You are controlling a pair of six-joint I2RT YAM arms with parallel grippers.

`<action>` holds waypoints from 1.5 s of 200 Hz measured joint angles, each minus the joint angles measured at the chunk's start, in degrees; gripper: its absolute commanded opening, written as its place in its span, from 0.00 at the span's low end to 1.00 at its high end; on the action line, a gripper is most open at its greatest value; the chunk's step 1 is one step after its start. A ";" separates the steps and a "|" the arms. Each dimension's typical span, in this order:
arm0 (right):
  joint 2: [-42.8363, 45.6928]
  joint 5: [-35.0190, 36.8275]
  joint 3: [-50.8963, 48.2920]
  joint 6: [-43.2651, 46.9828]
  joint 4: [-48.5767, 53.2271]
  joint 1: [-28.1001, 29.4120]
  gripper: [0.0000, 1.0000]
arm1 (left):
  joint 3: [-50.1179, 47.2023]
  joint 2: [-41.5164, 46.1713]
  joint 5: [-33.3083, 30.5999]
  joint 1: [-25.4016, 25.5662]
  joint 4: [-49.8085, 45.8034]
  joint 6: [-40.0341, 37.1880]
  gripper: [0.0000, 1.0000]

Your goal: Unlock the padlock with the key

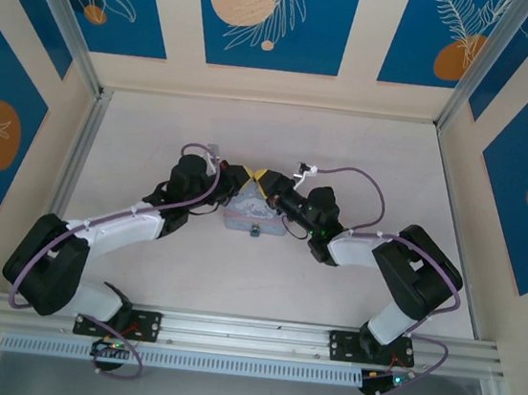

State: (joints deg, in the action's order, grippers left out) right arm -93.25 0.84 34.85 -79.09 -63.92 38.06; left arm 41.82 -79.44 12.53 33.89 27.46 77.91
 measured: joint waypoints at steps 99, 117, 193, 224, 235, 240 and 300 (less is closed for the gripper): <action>0.00 -0.22 -1.88 -0.83 -1.81 0.61 0.23 | 0.00 0.66 -0.70 0.07 -0.04 -0.02 0.00; 0.00 -0.22 -1.99 -0.85 -2.19 0.61 0.23 | 0.00 0.66 -0.74 0.07 -0.02 -0.02 0.00; 0.00 -0.81 -1.97 -1.07 -2.54 0.55 0.17 | 0.00 0.66 -1.07 0.15 -0.04 -0.02 0.00; -0.02 -0.94 -1.75 -1.46 -2.58 0.48 0.15 | 0.00 0.66 -1.27 0.15 -0.02 -0.02 0.00; 0.00 -1.07 -1.70 -1.49 -2.58 0.39 0.15 | 0.00 0.66 -1.29 0.15 -0.02 -0.02 0.00; 0.00 -1.09 -1.62 -1.49 -2.56 0.37 0.15 | 0.00 0.66 -1.29 0.15 0.00 -0.02 0.00; -0.11 -1.18 -1.07 -1.90 -2.56 0.33 0.12 | -0.02 1.07 -2.29 0.26 0.04 -0.02 0.00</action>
State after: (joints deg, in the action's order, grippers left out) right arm -93.36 -0.34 33.78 -80.99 -66.48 38.39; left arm 41.80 -78.37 10.24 34.15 27.51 77.89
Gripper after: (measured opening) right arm 0.123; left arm 0.047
